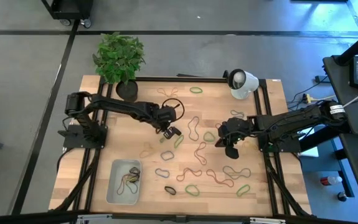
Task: Pick and place rubber bands into bin
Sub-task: Put the red rubber band into the bin
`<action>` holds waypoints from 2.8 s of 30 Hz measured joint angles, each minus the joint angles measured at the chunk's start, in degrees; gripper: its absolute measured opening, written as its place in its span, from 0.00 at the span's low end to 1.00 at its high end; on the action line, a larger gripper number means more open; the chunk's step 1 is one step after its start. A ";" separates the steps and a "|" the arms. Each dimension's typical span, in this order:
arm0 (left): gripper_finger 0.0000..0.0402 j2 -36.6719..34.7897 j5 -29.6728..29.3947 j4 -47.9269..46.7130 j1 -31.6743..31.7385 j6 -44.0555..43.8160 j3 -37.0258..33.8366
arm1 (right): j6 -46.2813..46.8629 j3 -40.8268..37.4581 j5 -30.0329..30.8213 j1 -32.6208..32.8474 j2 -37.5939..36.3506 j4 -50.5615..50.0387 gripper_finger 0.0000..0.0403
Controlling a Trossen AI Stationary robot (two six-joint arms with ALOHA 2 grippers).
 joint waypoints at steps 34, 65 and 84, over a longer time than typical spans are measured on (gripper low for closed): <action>0.01 3.96 1.12 -9.27 -0.31 -8.50 -0.20 | 3.26 0.02 0.11 0.02 0.04 4.59 0.02; 0.00 -11.77 10.36 -47.12 -40.43 -59.44 21.49 | 2.67 0.04 3.79 -0.04 0.07 10.97 0.02; 0.00 0.31 17.32 -35.88 -50.70 -73.06 21.49 | 1.31 0.04 3.79 -0.05 0.07 11.59 0.02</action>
